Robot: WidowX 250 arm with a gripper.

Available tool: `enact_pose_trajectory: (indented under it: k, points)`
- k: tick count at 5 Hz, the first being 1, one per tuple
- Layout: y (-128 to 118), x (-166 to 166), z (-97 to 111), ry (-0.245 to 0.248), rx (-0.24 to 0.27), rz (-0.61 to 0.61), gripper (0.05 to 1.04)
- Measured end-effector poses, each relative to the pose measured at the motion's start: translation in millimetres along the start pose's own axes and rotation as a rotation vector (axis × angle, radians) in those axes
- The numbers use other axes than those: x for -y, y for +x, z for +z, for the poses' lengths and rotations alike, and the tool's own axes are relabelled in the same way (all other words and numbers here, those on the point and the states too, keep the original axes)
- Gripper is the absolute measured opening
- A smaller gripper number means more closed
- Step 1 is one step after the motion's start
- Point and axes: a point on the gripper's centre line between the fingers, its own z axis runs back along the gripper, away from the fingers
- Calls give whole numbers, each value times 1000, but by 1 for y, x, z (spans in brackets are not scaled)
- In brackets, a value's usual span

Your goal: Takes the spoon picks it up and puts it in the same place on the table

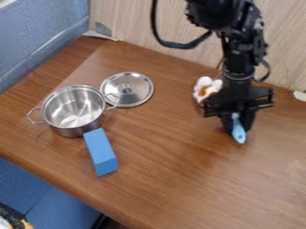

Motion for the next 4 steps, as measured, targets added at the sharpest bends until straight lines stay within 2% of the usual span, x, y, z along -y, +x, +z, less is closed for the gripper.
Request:
enact_pose_trajectory:
  k: [2,3,4]
  points:
    - [4,-14,31,-29,48,71,334]
    - [7,-26,39,-17,67,112,334]
    - [-1,-38,31,13,46,137,334]
